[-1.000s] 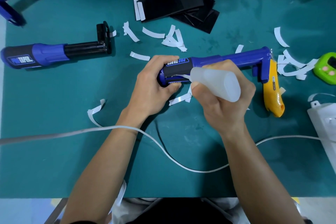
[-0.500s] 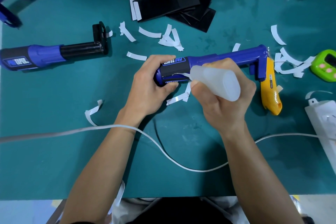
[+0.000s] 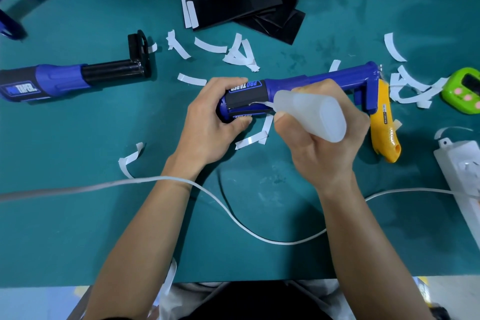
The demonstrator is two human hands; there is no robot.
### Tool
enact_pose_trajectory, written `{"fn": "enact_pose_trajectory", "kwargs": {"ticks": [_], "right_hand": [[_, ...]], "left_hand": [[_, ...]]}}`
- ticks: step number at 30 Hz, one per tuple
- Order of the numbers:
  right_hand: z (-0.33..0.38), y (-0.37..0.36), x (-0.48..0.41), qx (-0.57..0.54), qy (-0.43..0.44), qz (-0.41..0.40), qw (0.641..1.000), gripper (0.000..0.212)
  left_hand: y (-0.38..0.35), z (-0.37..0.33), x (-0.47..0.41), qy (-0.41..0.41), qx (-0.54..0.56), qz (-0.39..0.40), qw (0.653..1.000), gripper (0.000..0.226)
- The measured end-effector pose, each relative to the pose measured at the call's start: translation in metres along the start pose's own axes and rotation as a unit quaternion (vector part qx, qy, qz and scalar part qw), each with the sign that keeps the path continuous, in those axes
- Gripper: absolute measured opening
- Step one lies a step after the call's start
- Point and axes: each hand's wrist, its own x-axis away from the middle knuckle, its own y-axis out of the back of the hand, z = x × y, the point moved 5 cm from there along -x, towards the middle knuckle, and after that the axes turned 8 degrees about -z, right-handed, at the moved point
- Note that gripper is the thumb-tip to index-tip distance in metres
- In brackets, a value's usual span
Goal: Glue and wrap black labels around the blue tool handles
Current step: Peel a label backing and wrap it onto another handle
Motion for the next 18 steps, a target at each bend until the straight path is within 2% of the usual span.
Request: {"fn": "enact_pose_trajectory", "kwargs": {"ticks": [5, 10, 18], "right_hand": [[0.0022, 0.0015, -0.0009, -0.015, 0.005, 0.001, 1.000, 0.018], [0.0020, 0.0042, -0.0024, -0.005, 0.003, -0.001, 1.000, 0.027], [0.0042, 0.0085, -0.0049, 0.009, 0.007, -0.008, 1.000, 0.029]], "left_hand": [[0.0001, 0.0003, 0.0002, 0.002, 0.001, -0.001, 1.000, 0.060], [0.0001, 0.0007, 0.0004, 0.002, 0.000, -0.001, 1.000, 0.060], [-0.0002, 0.0000, -0.0006, 0.001, -0.003, 0.001, 1.000, 0.059]]}}
